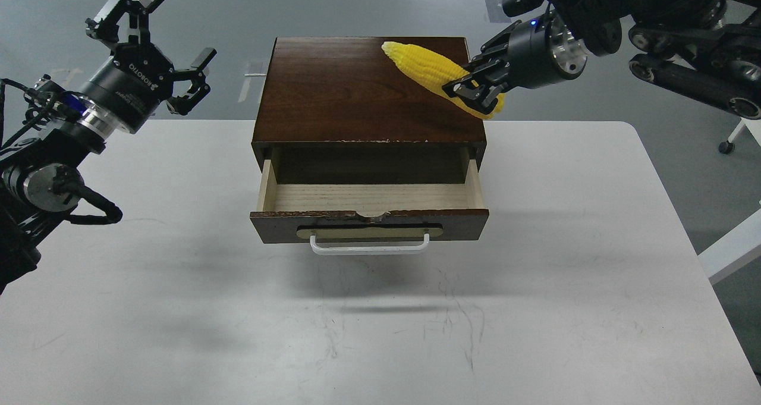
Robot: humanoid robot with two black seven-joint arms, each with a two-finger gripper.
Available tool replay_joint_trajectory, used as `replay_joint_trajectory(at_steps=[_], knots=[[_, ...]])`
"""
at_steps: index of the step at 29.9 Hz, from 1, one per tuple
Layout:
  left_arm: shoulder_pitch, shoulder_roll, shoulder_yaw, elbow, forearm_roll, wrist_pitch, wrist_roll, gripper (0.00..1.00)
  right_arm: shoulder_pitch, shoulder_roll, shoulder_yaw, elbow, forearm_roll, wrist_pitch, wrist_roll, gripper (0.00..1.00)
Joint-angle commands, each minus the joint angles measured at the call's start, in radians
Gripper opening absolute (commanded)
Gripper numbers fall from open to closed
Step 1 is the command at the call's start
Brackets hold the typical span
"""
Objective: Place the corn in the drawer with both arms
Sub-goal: 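Lift the corn with the right gripper and carry it over the box, then lower the corn into the open drawer with the right gripper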
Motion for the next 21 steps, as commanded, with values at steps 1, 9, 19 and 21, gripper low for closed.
replay_joint_trajectory(at_steps=[1, 9, 19, 21], knots=[[0.0, 0.004, 0.0, 0.0, 0.0, 0.0, 0.0, 0.98, 0.05, 0.097, -0.052, 0.003, 0.0, -0.068, 0.0, 0.01], [-0.001, 0.009, 0.0, 0.0, 0.0, 0.0, 0.0, 0.98, 0.082, 0.2, -0.087, 0.033, 0.0, -0.118, 0.0, 0.01], [-0.003, 0.014, 0.0, -0.003, 0.0, 0.0, 0.0, 0.99, 0.082, 0.225, -0.165, 0.118, -0.003, -0.161, 0.0, 0.01], [-0.003, 0.015, 0.0, -0.003, 0.0, 0.0, 0.0, 0.98, 0.082, 0.225, -0.184, 0.121, -0.01, -0.174, 0.0, 0.01]])
